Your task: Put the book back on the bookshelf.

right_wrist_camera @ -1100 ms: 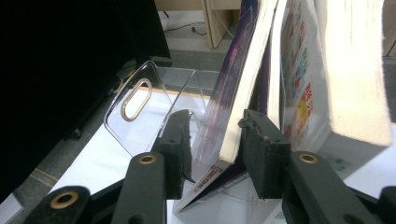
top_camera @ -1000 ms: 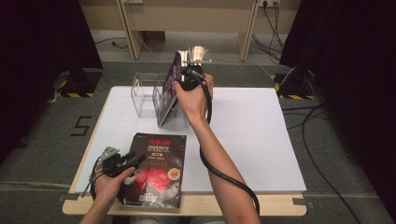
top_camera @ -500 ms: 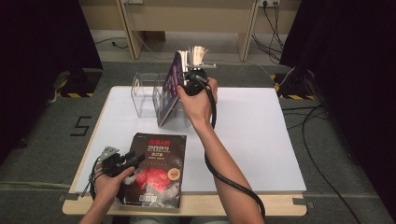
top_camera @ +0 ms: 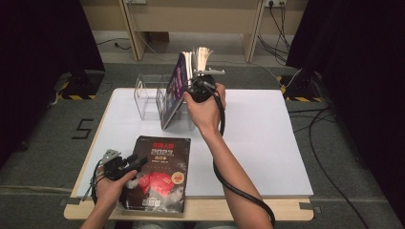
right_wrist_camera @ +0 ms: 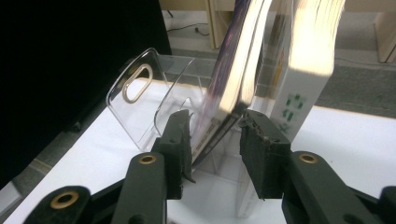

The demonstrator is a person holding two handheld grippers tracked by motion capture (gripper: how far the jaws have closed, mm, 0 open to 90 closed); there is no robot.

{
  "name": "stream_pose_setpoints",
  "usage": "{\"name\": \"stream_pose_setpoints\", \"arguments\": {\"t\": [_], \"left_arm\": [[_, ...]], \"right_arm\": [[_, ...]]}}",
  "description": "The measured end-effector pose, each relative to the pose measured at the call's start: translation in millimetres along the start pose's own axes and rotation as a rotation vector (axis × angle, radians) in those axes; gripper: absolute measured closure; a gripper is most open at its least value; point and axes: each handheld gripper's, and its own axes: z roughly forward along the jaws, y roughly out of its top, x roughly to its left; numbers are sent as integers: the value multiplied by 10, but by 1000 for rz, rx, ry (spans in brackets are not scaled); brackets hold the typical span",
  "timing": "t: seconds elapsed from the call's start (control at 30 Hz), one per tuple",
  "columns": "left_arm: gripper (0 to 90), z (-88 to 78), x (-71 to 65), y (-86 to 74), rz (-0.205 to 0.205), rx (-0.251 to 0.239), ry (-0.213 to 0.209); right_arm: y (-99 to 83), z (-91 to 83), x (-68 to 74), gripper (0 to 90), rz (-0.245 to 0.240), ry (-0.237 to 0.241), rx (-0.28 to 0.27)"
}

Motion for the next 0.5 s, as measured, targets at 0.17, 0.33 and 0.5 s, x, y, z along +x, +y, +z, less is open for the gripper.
{"name": "stream_pose_setpoints", "arguments": {"t": [0.17, 0.33, 0.5], "left_arm": [[459, -2, 0, 3, 1, 1, 1], [458, -4, 9, 9, -3, -2, 4], [457, -4, 17, 11, -2, 5, 9]], "right_arm": [[-81, -8, -17, 625, -4, 3, 8], [-135, -4, -24, 624, -7, 4, 16], [-225, -5, -44, 643, -21, 1, 39]]}}
